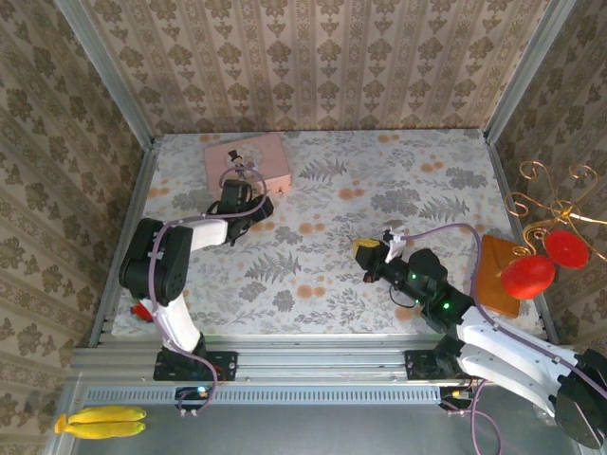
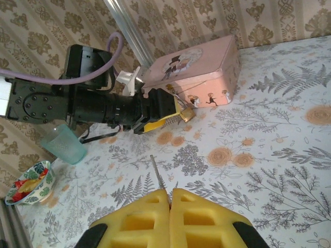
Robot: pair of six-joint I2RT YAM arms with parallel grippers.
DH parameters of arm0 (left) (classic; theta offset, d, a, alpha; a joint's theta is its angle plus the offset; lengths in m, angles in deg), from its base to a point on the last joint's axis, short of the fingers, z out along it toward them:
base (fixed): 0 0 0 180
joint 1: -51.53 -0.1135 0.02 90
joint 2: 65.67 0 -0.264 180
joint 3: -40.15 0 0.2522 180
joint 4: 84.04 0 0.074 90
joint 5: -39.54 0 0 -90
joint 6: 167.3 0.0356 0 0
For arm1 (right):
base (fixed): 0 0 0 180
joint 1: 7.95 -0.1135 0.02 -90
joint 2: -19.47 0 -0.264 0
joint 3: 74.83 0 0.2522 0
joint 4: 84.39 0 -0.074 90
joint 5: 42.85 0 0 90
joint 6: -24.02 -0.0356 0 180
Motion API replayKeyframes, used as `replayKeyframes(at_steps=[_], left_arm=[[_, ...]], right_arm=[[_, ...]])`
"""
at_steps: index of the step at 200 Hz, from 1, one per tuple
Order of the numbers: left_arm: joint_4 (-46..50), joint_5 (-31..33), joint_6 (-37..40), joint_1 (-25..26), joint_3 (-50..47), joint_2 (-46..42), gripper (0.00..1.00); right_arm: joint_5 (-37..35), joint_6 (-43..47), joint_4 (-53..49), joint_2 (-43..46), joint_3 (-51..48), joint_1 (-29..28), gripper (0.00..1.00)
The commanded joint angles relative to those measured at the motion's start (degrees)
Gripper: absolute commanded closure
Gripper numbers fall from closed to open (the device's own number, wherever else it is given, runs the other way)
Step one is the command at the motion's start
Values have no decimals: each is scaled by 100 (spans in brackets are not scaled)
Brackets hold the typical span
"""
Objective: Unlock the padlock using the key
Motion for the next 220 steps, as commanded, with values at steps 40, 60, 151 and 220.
replayKeyframes(at_steps=[40, 60, 151, 220], left_arm=[[-1298, 588, -820, 62, 170, 805, 37], [-1377, 567, -912, 63, 270, 1009, 41], [-1034, 484, -855, 159, 239, 792, 89], [-581, 7, -514, 285, -420, -239, 97]], right_arm=[[558, -84, 595, -93, -159, 329, 100], [657, -63, 633, -80, -185, 407, 100], [1061, -329, -300, -247, 14, 641, 100], [1274, -1369, -944, -856, 413, 664, 100]])
